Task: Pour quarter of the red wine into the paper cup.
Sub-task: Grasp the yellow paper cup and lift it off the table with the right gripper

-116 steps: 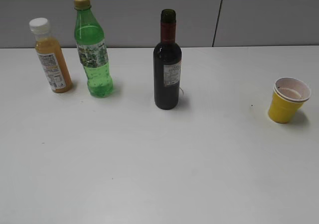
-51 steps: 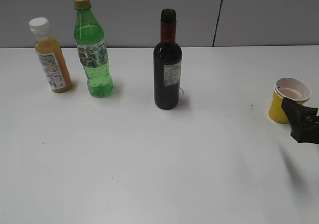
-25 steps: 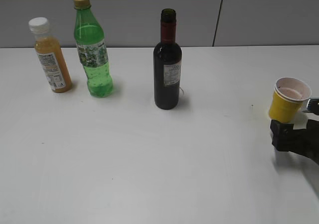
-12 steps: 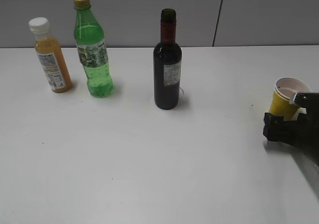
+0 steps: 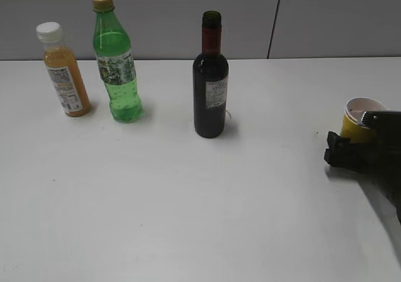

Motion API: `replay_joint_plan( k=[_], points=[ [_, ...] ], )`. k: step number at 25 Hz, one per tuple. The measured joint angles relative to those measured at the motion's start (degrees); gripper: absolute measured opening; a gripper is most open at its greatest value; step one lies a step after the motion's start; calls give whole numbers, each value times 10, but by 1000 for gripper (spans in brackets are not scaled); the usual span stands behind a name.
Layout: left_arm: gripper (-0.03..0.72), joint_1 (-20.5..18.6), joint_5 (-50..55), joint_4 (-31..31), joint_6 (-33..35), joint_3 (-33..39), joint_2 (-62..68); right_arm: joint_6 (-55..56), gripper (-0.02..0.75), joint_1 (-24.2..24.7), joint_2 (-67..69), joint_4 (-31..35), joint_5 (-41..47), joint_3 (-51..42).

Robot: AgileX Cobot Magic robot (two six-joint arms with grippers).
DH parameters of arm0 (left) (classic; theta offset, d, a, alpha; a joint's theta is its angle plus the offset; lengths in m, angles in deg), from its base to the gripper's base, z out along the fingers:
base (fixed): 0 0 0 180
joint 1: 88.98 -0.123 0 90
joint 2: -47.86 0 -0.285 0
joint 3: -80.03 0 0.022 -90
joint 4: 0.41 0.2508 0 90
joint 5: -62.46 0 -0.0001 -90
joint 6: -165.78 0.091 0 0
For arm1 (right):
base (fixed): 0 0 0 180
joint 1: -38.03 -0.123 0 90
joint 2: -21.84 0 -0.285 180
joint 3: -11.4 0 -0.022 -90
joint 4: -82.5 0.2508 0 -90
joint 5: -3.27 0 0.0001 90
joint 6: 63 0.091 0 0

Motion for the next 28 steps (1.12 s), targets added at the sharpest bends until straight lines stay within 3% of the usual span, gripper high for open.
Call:
replay_joint_plan(
  k=[18, 25, 28],
  points=[
    [456, 0, 0, 0, 0, 0, 0, 0, 567, 0, 20, 2, -1, 44],
    [456, 0, 0, 0, 0, 0, 0, 0, 458, 0, 20, 1, 1, 44],
    [456, 0, 0, 0, 0, 0, 0, 0, 452, 0, 20, -1, 1, 44]
  ],
)
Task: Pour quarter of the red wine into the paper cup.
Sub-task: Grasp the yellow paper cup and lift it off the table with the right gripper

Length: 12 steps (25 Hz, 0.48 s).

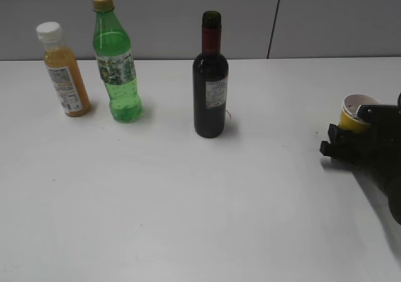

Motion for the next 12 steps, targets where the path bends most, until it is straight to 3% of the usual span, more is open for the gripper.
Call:
replay_joint_plan(
  k=[8, 12],
  points=[
    [456, 0, 0, 0, 0, 0, 0, 1, 449, 0, -50, -27, 18, -34],
    [456, 0, 0, 0, 0, 0, 0, 1, 449, 0, -85, -135, 19, -46]
  ],
)
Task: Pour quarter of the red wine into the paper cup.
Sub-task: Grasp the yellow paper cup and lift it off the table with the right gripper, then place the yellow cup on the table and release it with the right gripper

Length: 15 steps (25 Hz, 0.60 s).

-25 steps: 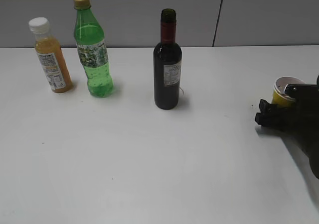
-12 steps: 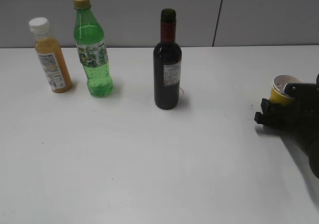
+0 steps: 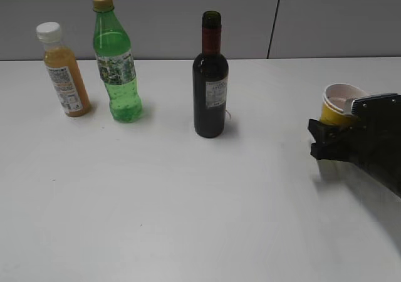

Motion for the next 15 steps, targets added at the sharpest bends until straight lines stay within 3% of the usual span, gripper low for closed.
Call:
replay_joint_plan(
  k=[7, 15],
  points=[
    [456, 0, 0, 0, 0, 0, 0, -9, 449, 0, -24, -267, 0, -1],
    [456, 0, 0, 0, 0, 0, 0, 11, 448, -1, -26, -492, 1, 13]
  ],
)
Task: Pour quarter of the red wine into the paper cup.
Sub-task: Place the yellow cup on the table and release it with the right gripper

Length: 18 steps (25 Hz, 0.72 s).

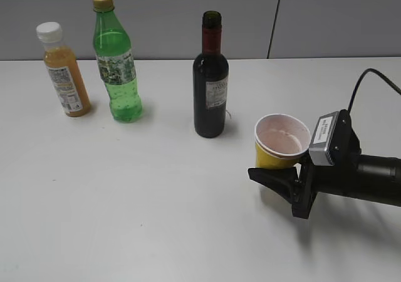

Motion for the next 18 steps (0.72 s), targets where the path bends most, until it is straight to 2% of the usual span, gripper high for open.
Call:
replay_joint_plan(
  k=[3, 7, 11, 18],
  points=[
    [456, 0, 0, 0, 0, 0, 0, 38, 448, 0, 0, -66, 0, 30],
    [456, 0, 0, 0, 0, 0, 0, 74, 448, -19, 0, -97, 1, 69],
    [456, 0, 0, 0, 0, 0, 0, 118, 448, -71, 1, -116, 3, 127],
    [456, 0, 0, 0, 0, 0, 0, 186, 448, -141, 60, -191, 40, 238]
  ],
)
